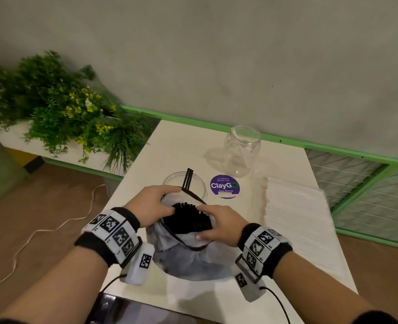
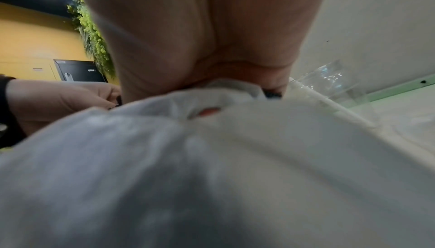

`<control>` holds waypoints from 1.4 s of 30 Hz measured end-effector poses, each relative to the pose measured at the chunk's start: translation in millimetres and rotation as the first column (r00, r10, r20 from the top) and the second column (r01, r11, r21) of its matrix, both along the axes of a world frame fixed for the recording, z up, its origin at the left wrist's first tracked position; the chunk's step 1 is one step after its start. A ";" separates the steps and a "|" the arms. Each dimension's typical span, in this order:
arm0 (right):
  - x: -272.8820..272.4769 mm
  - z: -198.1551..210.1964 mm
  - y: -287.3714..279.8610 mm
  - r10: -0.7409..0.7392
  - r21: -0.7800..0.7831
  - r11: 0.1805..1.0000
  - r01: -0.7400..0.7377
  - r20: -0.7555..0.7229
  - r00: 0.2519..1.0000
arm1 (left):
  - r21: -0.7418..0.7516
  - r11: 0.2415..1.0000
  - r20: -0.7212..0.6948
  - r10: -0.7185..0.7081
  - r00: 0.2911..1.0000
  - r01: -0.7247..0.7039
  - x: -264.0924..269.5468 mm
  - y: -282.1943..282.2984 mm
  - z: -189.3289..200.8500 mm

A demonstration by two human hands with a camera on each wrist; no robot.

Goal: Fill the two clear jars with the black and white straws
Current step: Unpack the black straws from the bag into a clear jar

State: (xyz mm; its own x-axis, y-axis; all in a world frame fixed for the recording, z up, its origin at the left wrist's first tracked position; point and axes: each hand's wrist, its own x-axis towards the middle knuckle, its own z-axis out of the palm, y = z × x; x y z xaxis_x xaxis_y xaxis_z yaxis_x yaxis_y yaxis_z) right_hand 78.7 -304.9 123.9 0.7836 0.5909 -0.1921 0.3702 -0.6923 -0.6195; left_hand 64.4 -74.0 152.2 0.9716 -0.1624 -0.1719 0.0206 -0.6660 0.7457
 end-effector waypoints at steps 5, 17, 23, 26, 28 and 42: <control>14.7 -0.6 33.3 -0.041 0.038 0.999 0.039 0.056 0.998 | -0.010 0.999 0.042 0.032 0.999 -0.031 9.6 26.5 3.1; 22.7 0.6 49.7 -0.205 0.029 0.979 0.204 0.043 0.978 | -0.023 1.000 -0.011 -0.001 1.000 0.001 29.4 68.4 -0.3; 17.2 5.3 41.4 -0.303 0.080 0.953 0.294 0.151 0.941 | -0.125 0.988 0.054 0.100 0.994 -0.093 29.7 72.1 -1.2; 8.4 3.1 39.1 -0.271 0.102 0.960 0.261 0.110 0.956 | -0.086 0.991 0.070 0.112 0.991 -0.106 32.1 71.5 -3.8; -0.6 1.1 43.6 -0.257 0.149 0.959 0.240 0.115 0.959 | -0.066 0.990 0.041 0.129 0.991 -0.126 31.1 71.4 -5.5; 7.3 1.6 98.8 -0.228 0.172 0.967 0.190 0.235 0.945 | -0.017 0.993 0.072 -0.116 0.991 0.118 12.7 64.6 2.8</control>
